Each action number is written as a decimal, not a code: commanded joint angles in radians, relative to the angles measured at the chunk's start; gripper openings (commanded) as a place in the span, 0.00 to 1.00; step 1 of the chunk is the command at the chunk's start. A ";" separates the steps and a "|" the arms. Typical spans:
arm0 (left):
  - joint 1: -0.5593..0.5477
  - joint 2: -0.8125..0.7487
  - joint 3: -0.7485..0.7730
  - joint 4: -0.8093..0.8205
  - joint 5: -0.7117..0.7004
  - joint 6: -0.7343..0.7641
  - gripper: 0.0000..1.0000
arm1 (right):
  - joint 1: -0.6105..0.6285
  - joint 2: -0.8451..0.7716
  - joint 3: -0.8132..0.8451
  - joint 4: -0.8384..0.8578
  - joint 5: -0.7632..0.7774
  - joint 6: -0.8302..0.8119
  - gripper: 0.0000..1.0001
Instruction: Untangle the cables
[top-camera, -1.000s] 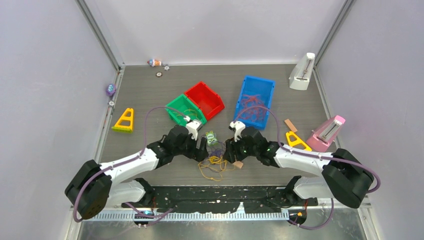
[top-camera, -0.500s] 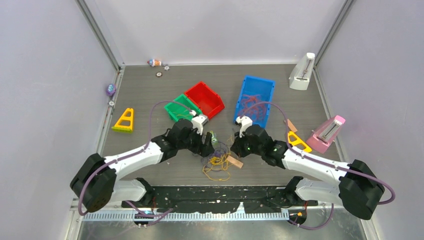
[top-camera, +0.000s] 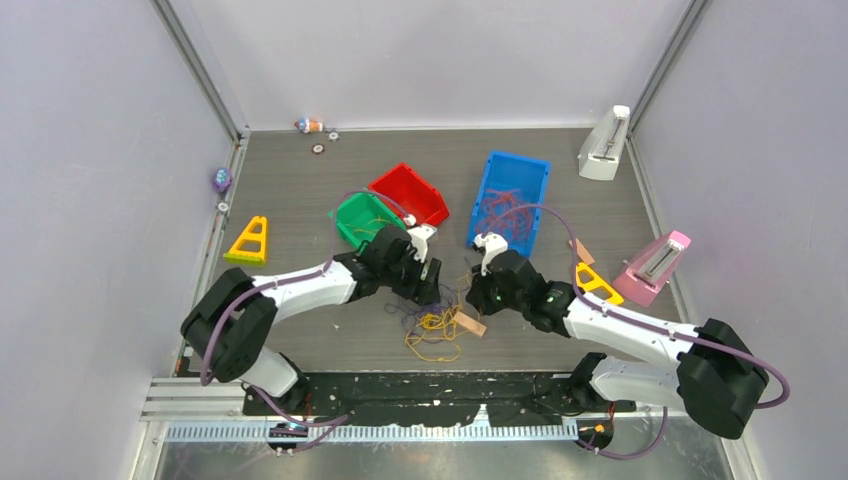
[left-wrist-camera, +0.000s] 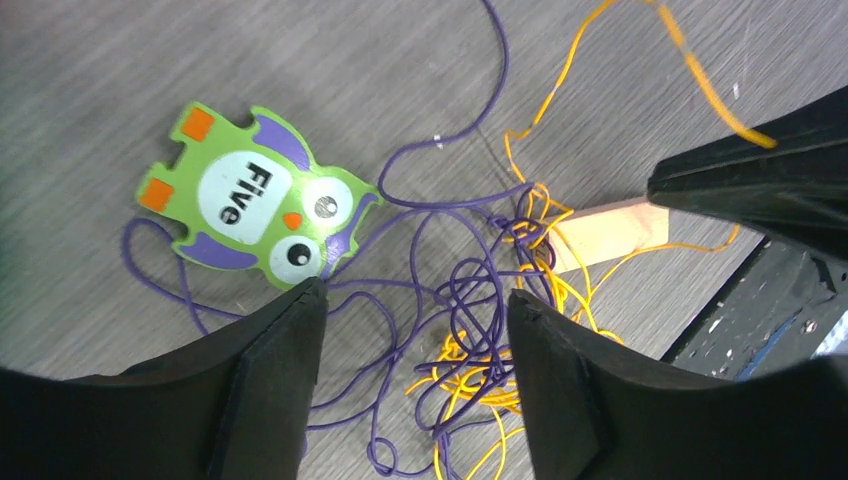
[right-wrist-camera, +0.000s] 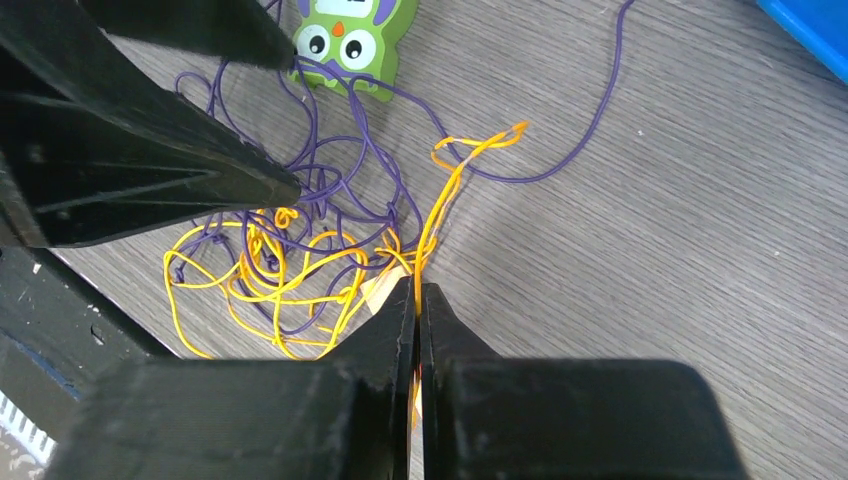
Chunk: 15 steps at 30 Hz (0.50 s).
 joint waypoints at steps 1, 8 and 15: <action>-0.033 0.040 0.024 0.019 0.035 -0.024 0.60 | 0.005 -0.030 0.025 0.003 0.064 0.022 0.05; -0.045 -0.040 -0.047 0.085 0.052 -0.038 0.00 | 0.005 -0.114 -0.004 -0.035 0.186 0.063 0.05; -0.040 -0.314 -0.105 -0.039 -0.176 -0.018 0.00 | 0.000 -0.244 -0.035 -0.110 0.357 0.092 0.05</action>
